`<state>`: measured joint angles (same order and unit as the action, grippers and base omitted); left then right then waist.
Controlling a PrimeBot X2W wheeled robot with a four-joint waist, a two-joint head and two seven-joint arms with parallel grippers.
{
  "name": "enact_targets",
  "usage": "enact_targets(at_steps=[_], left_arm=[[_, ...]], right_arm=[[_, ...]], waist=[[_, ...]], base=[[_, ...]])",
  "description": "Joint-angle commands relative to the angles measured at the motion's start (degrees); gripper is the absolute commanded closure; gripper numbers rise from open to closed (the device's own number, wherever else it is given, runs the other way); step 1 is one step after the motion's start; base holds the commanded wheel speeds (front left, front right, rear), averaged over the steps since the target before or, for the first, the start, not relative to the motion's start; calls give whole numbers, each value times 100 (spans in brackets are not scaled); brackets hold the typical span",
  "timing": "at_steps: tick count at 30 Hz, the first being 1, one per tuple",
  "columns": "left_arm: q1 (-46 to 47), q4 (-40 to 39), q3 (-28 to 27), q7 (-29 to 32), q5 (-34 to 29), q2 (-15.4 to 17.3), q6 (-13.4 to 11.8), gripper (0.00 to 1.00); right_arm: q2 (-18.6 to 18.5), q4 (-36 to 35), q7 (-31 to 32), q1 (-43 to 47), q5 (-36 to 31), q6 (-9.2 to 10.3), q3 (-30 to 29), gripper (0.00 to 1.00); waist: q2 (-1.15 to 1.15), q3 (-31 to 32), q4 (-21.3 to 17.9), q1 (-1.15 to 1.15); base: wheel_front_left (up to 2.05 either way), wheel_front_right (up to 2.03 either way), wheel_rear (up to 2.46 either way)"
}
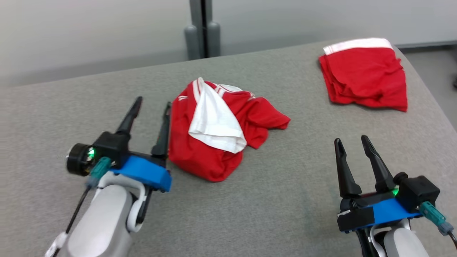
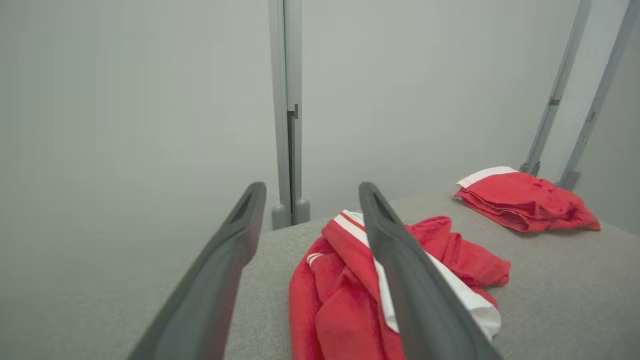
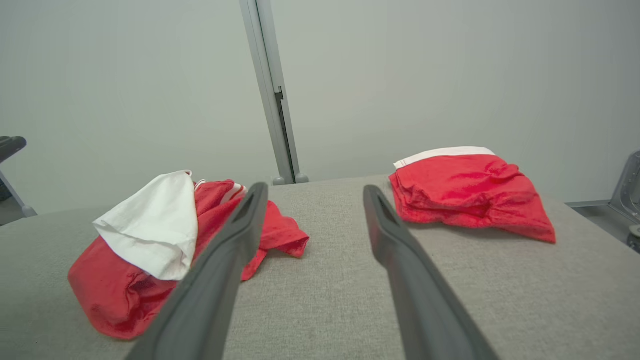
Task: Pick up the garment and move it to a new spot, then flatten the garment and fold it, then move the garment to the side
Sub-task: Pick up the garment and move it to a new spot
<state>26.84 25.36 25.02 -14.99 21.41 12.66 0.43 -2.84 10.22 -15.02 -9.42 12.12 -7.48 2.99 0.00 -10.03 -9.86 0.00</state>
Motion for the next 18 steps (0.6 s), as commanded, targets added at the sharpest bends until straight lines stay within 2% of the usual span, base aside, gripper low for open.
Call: enact_targets(at_steps=[1,8,18], left_arm=[[-223,-223,-167,-21,-87,85,-74,0],[-978,-1182,-1137,-25,-348,189,-229,0],[-2061,-1545,-2041,-25,-786,59,-241,0]], right_arm=[[-11,21,-20,91,-52,-3,-35,0],[-12,80,-20,236,-96,-3,-198,0],[-14,168,-20,408,-147,-3,-392,0]], waist=[[0,44,93,0],[0,263,540,0],[0,497,958,0]], base=[[0,0,0],[0,0,0],[0,0,0]])
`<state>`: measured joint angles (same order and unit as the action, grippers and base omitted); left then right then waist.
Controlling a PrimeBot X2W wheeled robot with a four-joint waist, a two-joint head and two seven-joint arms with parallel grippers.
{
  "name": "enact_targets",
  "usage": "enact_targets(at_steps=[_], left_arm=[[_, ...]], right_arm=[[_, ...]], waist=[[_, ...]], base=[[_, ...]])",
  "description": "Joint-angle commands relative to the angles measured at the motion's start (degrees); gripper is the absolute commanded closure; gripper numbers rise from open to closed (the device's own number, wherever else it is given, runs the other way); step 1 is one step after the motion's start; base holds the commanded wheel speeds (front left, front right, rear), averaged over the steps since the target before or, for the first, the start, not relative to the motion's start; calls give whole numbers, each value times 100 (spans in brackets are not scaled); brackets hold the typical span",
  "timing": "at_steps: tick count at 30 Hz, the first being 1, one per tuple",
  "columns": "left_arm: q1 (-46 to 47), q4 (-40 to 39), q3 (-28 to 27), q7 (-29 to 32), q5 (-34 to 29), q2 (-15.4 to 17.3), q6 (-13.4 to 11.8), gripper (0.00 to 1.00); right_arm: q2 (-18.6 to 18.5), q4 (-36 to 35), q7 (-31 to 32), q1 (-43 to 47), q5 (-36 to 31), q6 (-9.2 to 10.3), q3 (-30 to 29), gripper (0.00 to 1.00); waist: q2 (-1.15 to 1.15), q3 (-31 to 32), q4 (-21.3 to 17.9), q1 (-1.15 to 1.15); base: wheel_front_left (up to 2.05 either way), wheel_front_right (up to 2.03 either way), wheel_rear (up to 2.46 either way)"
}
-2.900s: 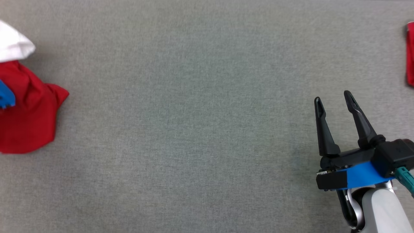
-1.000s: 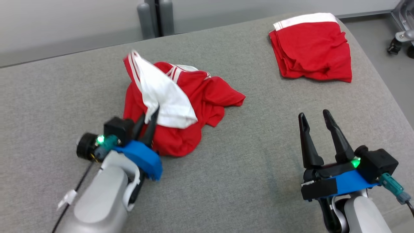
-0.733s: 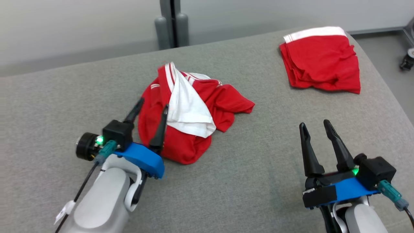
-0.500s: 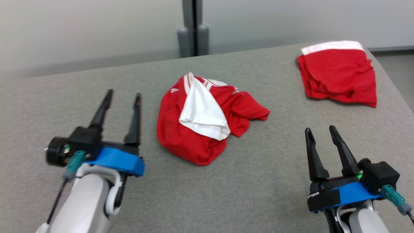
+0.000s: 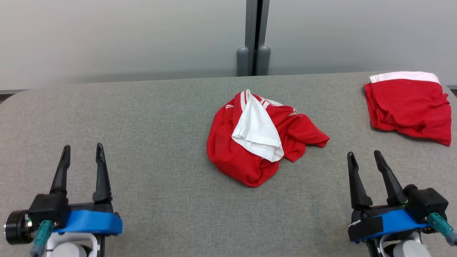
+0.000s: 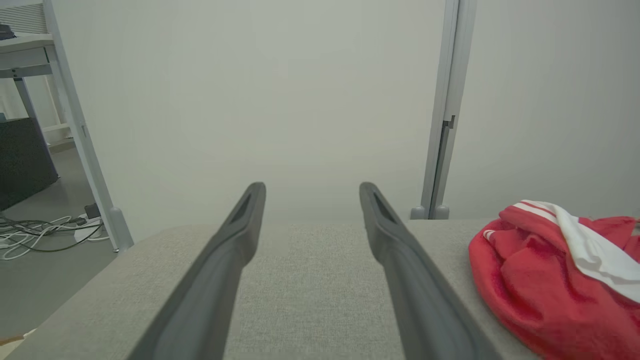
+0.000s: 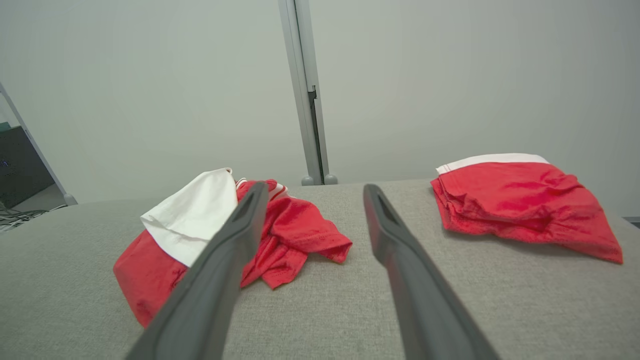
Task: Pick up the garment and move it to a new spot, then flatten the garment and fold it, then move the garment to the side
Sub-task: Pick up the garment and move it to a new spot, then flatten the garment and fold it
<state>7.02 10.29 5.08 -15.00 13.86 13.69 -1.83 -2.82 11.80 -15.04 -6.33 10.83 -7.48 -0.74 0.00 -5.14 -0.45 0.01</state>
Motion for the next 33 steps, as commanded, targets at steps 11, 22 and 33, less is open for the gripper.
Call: enact_targets(at_steps=[11,22,33], left_arm=[[-820,-221,-595,-24,-350,-422,194,0],[-896,-75,-812,-24,-572,-653,424,0],[-853,-9,-1023,-25,-728,-765,579,0]], right_arm=[[-16,270,-19,356,-61,-3,-89,0],[-15,473,-19,402,-57,-3,-47,0],[-15,532,-19,387,-47,-3,-22,0]], waist=[[0,163,216,-1],[0,237,241,-1],[0,262,216,-1]], base=[[0,0,0],[0,0,0],[0,0,0]])
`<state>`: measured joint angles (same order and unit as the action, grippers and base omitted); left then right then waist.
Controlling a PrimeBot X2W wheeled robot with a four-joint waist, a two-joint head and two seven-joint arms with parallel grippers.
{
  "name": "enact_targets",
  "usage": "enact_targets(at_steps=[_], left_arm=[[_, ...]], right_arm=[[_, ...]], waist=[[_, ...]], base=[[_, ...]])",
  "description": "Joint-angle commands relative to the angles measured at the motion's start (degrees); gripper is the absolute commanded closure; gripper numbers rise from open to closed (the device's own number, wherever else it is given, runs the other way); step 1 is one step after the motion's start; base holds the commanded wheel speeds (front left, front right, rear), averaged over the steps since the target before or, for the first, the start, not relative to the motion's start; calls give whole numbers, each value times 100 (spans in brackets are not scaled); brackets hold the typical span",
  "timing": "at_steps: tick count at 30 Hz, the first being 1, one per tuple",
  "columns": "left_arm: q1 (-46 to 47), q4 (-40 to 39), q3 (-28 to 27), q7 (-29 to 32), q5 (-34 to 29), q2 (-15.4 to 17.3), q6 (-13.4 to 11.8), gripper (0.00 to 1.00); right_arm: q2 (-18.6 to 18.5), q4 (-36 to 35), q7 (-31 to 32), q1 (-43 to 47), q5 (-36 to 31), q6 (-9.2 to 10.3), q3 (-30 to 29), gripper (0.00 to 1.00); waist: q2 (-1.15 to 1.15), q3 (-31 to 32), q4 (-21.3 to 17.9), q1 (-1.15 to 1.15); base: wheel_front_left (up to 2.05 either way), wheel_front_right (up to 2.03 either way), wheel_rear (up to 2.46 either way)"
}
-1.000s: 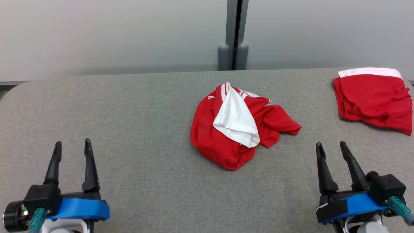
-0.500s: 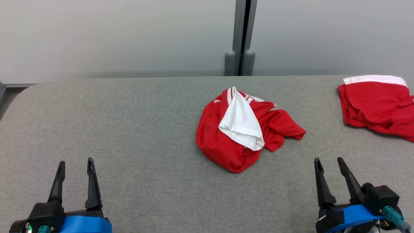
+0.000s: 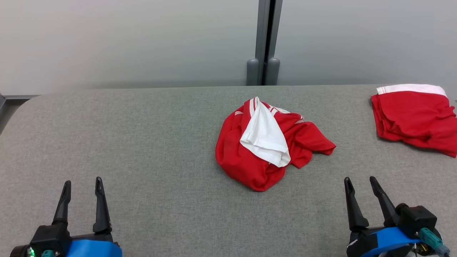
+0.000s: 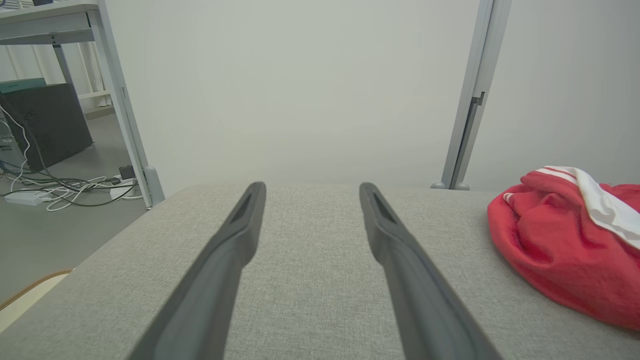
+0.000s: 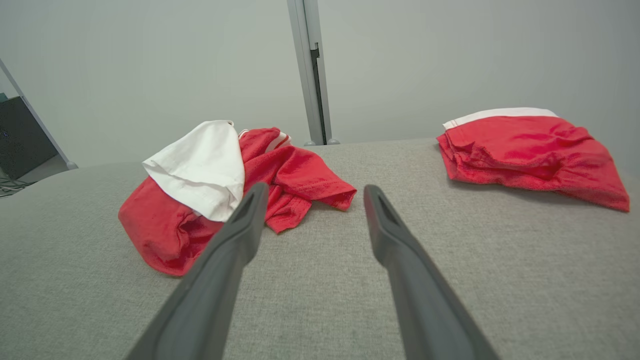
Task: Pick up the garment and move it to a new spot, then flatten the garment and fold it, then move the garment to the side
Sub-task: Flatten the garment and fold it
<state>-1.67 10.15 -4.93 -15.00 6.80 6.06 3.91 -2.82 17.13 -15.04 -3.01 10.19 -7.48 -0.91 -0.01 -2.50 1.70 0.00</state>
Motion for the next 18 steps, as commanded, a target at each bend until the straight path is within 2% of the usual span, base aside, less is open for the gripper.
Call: enact_targets(at_steps=[1,18], left_arm=[[31,13,-41,-25,-32,-2,16,0],[125,34,-160,-25,-189,-124,151,0]], right_arm=[[-15,-2,-19,49,14,-3,-5,0],[-15,29,-19,-127,-56,-3,95,0]], waist=[[1,-10,1,0],[1,-87,24,0]], base=[[0,0,0],[0,0,0]])
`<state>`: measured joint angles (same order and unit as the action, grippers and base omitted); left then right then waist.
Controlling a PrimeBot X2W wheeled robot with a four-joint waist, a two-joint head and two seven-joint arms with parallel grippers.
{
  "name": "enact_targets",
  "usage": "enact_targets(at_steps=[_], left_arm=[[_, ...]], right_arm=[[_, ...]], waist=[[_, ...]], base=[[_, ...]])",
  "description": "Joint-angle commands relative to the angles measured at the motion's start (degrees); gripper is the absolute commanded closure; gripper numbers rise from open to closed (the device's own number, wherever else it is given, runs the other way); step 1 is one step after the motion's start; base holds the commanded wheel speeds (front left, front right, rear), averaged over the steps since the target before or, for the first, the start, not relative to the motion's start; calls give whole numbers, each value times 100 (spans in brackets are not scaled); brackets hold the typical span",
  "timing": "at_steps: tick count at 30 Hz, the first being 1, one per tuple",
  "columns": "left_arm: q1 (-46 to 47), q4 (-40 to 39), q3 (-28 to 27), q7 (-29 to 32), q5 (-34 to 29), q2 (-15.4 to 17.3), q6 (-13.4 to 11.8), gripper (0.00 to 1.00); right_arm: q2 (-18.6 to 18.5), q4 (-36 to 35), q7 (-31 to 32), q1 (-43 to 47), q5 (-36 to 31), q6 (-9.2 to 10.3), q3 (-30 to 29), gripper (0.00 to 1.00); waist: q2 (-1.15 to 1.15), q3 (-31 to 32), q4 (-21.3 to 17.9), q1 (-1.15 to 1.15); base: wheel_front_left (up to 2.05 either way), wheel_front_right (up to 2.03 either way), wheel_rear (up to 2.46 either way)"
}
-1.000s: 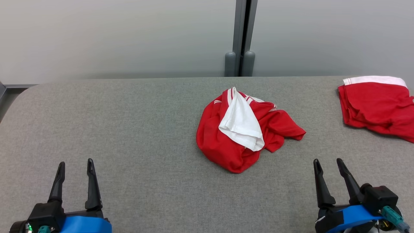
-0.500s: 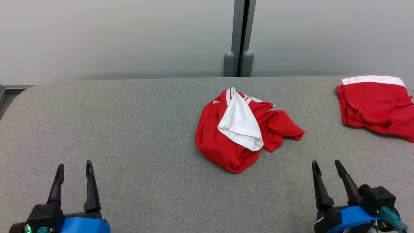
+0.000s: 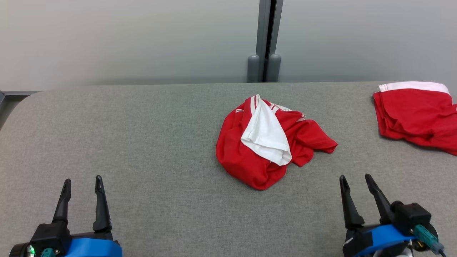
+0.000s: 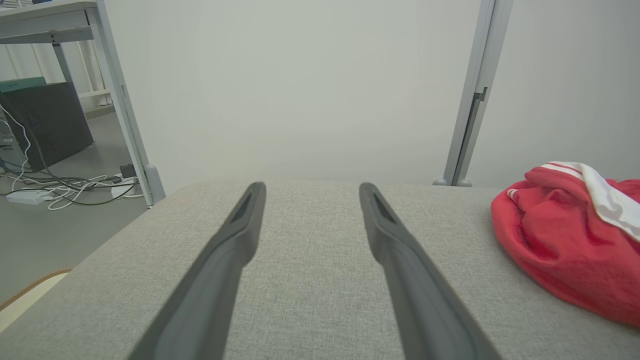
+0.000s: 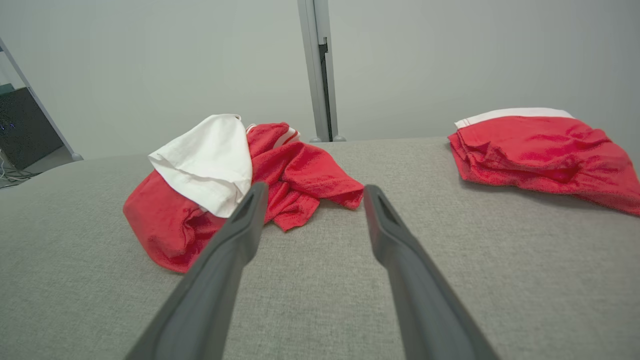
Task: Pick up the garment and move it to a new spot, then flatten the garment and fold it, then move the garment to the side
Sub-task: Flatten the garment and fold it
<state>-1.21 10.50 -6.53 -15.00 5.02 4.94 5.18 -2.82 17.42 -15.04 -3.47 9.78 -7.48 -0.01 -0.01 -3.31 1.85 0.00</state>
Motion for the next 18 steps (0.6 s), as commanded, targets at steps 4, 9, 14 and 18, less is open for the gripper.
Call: enact_targets(at_steps=[4,9,14,18], left_arm=[[170,12,31,-25,-42,-43,44,0],[295,-11,102,-25,-72,-77,69,0],[477,69,125,-25,-31,-91,107,0],[594,120,146,-25,-20,-111,131,0]], right_arm=[[-14,-42,-19,-413,-207,-3,162,0],[-14,-3,-15,-1208,-325,-3,467,0],[-14,497,134,-2259,-382,-3,896,0],[-18,1128,325,-3016,-328,-2,1124,0]], waist=[[1,-84,58,0],[1,-280,176,0],[1,-498,330,0],[1,-623,457,0]], base=[[0,0,0],[0,0,0],[0,0,0],[0,0,0]])
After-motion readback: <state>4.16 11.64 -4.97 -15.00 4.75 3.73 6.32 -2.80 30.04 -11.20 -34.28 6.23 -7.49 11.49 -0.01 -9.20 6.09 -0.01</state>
